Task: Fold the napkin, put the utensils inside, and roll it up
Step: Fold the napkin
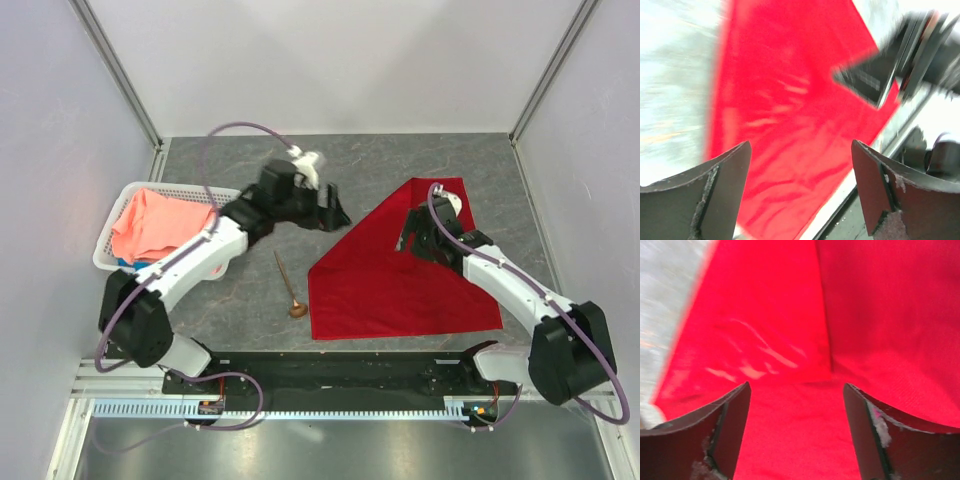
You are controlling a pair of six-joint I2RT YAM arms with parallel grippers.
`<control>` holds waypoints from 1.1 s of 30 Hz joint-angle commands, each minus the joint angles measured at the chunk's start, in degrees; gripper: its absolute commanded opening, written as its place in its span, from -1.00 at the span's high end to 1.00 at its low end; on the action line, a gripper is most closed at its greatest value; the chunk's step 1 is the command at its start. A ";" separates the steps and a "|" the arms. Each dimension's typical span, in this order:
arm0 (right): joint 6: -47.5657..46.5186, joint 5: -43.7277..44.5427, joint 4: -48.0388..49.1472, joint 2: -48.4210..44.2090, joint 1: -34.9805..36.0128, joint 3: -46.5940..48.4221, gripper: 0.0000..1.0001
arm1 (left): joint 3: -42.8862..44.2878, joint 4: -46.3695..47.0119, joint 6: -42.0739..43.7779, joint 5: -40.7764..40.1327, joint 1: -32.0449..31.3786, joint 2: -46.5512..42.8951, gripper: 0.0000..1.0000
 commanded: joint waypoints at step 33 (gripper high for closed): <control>6.47 -7.89 10.93 12.37 -5.91 -7.62 0.13 | -1.29 -12.72 10.21 0.18 13.04 -8.72 -0.79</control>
